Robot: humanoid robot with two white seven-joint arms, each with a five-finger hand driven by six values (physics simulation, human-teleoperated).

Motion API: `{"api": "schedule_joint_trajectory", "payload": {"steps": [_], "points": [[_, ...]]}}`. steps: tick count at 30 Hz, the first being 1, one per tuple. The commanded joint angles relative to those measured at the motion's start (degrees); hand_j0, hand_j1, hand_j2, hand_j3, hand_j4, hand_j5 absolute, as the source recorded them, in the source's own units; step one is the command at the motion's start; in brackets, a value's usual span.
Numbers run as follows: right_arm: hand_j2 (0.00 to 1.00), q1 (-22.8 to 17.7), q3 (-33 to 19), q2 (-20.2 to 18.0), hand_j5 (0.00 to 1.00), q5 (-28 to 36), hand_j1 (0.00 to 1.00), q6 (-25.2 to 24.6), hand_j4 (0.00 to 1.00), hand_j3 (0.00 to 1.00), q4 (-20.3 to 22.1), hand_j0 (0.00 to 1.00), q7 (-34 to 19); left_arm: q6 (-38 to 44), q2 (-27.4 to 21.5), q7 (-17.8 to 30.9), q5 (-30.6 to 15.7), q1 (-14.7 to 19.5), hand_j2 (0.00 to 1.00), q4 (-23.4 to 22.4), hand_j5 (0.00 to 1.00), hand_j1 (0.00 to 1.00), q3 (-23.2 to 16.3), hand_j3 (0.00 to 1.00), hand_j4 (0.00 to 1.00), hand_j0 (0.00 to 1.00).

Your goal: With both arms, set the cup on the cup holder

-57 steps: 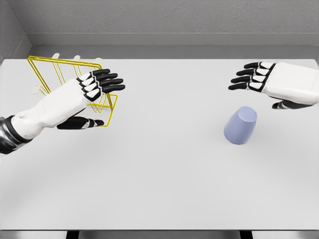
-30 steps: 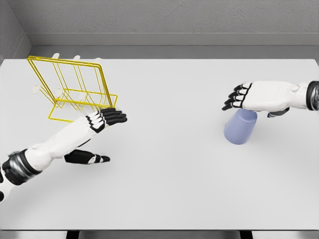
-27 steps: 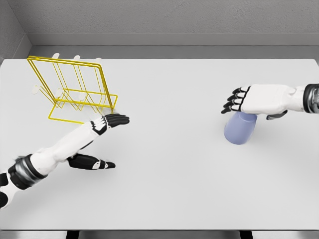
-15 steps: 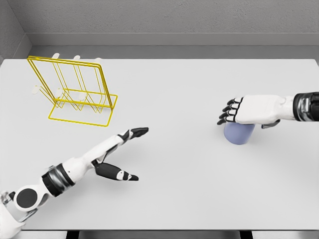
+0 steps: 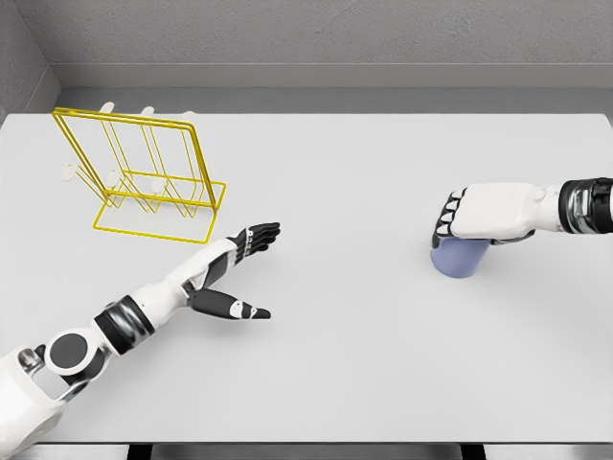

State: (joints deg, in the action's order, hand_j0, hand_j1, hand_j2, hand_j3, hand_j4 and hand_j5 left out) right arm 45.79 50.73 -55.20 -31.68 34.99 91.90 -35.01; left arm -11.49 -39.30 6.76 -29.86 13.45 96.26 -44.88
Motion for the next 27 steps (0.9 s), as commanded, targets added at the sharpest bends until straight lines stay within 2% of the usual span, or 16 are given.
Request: {"api": "schedule_joint_trajectory", "payload": {"steps": [1, 2, 3, 8, 13, 14, 18, 20, 22, 27], "points": [[0.6, 0.0, 0.2, 0.0, 0.6, 0.0, 0.6, 0.0, 0.6, 0.6, 0.1, 0.6, 0.0, 0.2, 0.2, 0.0, -0.4, 0.0, 1.0, 0.0, 1.0, 1.0, 0.0, 1.0, 1.0, 1.0], [0.59, 0.0, 0.2, 0.0, 0.59, -0.1, 0.59, 0.0, 0.59, 0.59, 0.1, 0.59, 0.0, 0.2, 0.3, 0.0, -0.4, 0.0, 1.0, -0.1, 1.0, 1.0, 0.1, 1.0, 1.0, 1.0], [0.51, 0.0, 0.2, 0.0, 0.51, 0.0, 0.51, 0.0, 0.51, 0.51, 0.1, 0.51, 0.0, 0.2, 0.5, 0.0, -0.4, 0.0, 1.0, -0.4, 1.0, 1.0, 0.1, 1.0, 1.0, 1.0], [0.51, 0.4, 0.1, 0.0, 0.51, 0.2, 0.51, 0.0, 0.51, 0.51, 0.4, 0.51, 0.0, 0.2, 0.5, 0.0, -0.4, 0.0, 1.0, -0.6, 1.0, 1.0, 0.0, 1.0, 1.0, 1.0], [0.51, 1.9, -0.5, -1.4, 0.51, 0.6, 0.51, 0.0, 0.51, 0.51, 3.5, 0.51, 0.0, 0.2, 0.5, 0.0, -0.4, 0.2, 1.0, -0.6, 1.0, 1.0, 0.1, 1.0, 1.0, 1.0], [0.51, 2.1, -0.6, -2.2, 0.51, 0.6, 0.51, 0.0, 0.51, 0.51, 5.5, 0.51, 0.0, 0.2, 0.5, 0.0, -0.4, 0.2, 1.0, -0.6, 1.0, 1.0, 0.1, 1.0, 1.0, 1.0], [0.51, 2.7, -0.6, -2.7, 0.51, 0.7, 0.51, 0.0, 0.51, 0.51, 6.4, 0.51, 0.0, 0.1, 0.5, 0.0, -0.4, 0.4, 1.0, -0.5, 1.0, 1.0, 0.1, 1.0, 1.0, 1.0], [0.5, 2.8, -0.6, -2.8, 0.5, 0.7, 0.5, 0.0, 0.5, 0.5, 9.2, 0.5, 0.0, 0.1, 0.5, 0.0, -0.3, 0.4, 1.0, -0.5, 1.0, 1.0, 0.1, 1.0, 1.0, 1.0], [0.5, 2.8, -0.6, -2.5, 0.5, 0.8, 0.5, 0.0, 0.5, 0.5, 9.3, 0.5, 0.0, 0.1, 0.5, 0.0, -0.3, 0.4, 1.0, -0.5, 1.0, 1.0, 0.1, 1.0, 1.0, 1.0], [0.5, 4.7, -0.5, 0.8, 0.5, 0.8, 0.5, 0.0, 0.5, 0.5, 9.3, 0.5, 0.0, 0.1, 0.5, 0.0, -0.4, 0.4, 1.0, -0.5, 1.0, 1.0, 0.1, 1.0, 1.0, 1.0]]}}
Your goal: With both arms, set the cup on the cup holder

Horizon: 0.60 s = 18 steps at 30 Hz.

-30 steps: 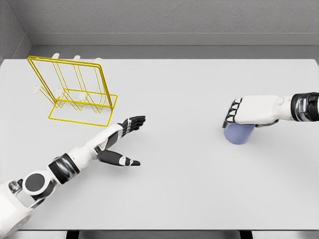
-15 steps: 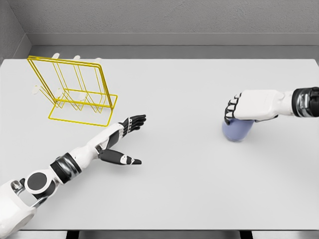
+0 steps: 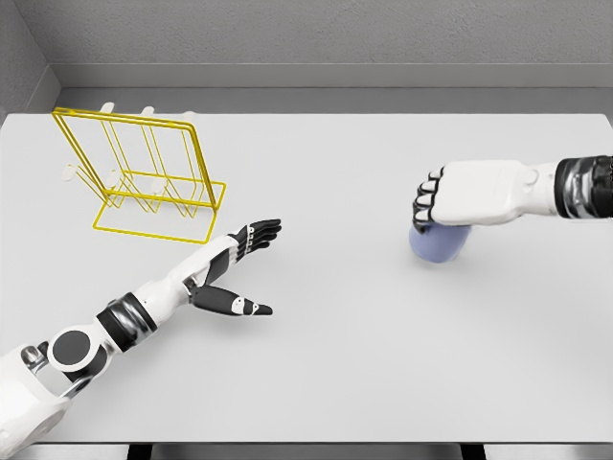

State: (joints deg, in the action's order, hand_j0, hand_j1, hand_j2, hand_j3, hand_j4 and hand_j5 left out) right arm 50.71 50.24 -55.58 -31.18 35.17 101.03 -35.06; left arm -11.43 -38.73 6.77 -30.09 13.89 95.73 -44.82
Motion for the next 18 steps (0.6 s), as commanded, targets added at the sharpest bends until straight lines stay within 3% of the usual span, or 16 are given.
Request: {"api": "schedule_joint_trajectory", "payload": {"steps": [1, 18], "points": [[0.5, 0.1, 0.1, 1.8, 0.5, 0.2, 0.5, -0.2, 0.5, 0.5, 0.2, 0.5, 0.1, 0.0, 0.0, 0.0, -0.1, 0.0, 1.0, 0.1, 1.0, 1.0, 0.1, 1.0, 1.0, 1.0], [0.5, 0.3, 0.6, 7.1, 0.5, 0.3, 0.5, -0.2, 0.5, 0.5, 0.2, 0.5, 0.1, -0.1, -0.1, 0.0, 0.0, -0.1, 1.0, 0.1, 1.0, 1.0, 0.1, 1.0, 1.0, 1.0]]}}
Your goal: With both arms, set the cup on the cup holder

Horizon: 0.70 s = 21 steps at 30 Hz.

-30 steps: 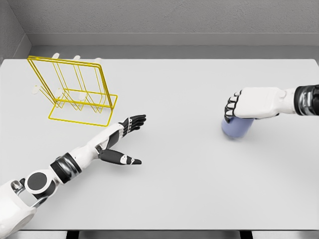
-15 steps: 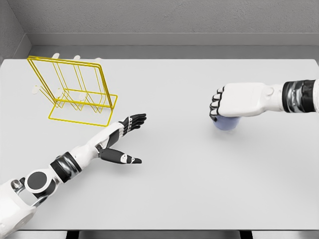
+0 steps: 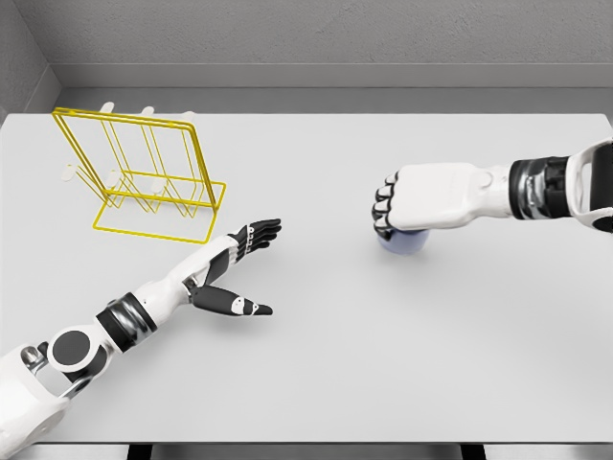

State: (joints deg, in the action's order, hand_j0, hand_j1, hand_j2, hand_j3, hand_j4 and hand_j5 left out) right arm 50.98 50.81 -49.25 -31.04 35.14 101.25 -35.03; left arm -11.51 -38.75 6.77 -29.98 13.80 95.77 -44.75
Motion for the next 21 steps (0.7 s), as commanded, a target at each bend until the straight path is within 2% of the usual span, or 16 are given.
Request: {"api": "schedule_joint_trajectory", "payload": {"steps": [1, 21], "points": [[0.5, 0.0, 0.0, 1.0, 0.5, 0.2, 0.5, -0.1, 0.5, 0.5, 0.0, 0.5, 0.0, 0.0, 0.0, 0.0, -0.1, 0.0, 1.0, 0.0, 1.0, 1.0, 0.0, 1.0, 1.0, 1.0], [0.5, -0.4, 1.4, 7.9, 0.5, 1.0, 0.5, -0.1, 0.5, 0.5, 0.0, 0.5, 0.0, 0.0, -0.1, 0.0, -0.1, -0.1, 1.0, 0.0, 1.0, 1.0, 0.2, 1.0, 1.0, 1.0]]}}
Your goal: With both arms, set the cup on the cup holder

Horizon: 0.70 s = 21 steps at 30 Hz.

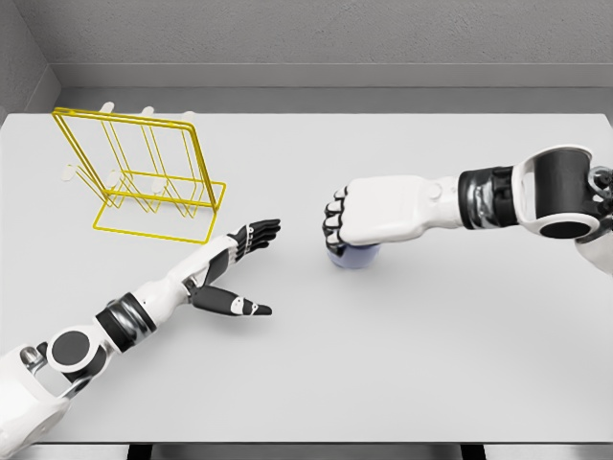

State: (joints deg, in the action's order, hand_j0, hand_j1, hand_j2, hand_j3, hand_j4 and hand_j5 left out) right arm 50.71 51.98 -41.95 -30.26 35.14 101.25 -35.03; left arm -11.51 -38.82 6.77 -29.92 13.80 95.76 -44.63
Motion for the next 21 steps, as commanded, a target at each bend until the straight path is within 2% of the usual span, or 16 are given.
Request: {"api": "schedule_joint_trajectory", "payload": {"steps": [1, 12, 16, 18, 19, 20, 21], "points": [[0.5, 0.0, 0.8, 0.9, 0.5, 0.2, 0.5, -0.1, 0.5, 0.5, 0.0, 0.5, 0.0, 0.0, 0.0, 0.0, -0.1, 0.0, 1.0, 0.0, 1.0, 1.0, 0.1, 1.0, 1.0, 1.0], [0.51, 0.2, 2.9, 1.8, 0.51, 0.3, 0.51, -0.1, 0.51, 0.51, 0.0, 0.51, 0.0, 0.0, 0.0, 0.0, -0.1, -0.1, 1.0, 0.0, 1.0, 1.0, 0.4, 1.0, 1.0, 1.0], [0.51, 0.4, 3.5, 1.8, 0.51, 2.1, 0.51, -0.1, 0.51, 0.51, 0.0, 0.51, 0.0, 0.0, 0.0, 0.0, -0.1, -0.2, 1.0, 0.0, 1.0, 1.0, 0.4, 1.0, 1.0, 1.0], [0.61, 0.4, 3.7, 1.8, 0.61, 2.1, 0.61, -0.1, 0.61, 0.61, 0.0, 0.61, 0.0, 0.0, -0.1, 0.0, -0.1, -0.2, 1.0, 0.0, 1.0, 1.0, 0.4, 1.0, 1.0, 1.0], [0.87, 0.5, 3.7, 1.9, 0.87, 2.1, 0.87, -0.1, 0.87, 0.87, 0.0, 0.87, 0.0, 0.0, 0.0, 0.0, -0.1, -0.2, 1.0, 0.0, 1.0, 1.0, 0.4, 1.0, 1.0, 1.0], [0.93, 0.6, 3.7, 1.9, 0.93, 2.0, 0.93, -0.1, 0.93, 0.93, 0.0, 0.93, 0.0, 0.0, 0.0, 0.0, -0.1, -0.2, 1.0, 0.0, 1.0, 1.0, 0.4, 1.0, 1.0, 1.0], [0.94, 0.6, 3.7, 1.8, 0.94, 2.0, 0.94, -0.1, 0.94, 0.94, 0.0, 0.94, 0.0, 0.0, 0.0, 0.0, -0.1, -0.2, 1.0, 0.0, 1.0, 1.0, 0.4, 1.0, 1.0, 1.0]]}}
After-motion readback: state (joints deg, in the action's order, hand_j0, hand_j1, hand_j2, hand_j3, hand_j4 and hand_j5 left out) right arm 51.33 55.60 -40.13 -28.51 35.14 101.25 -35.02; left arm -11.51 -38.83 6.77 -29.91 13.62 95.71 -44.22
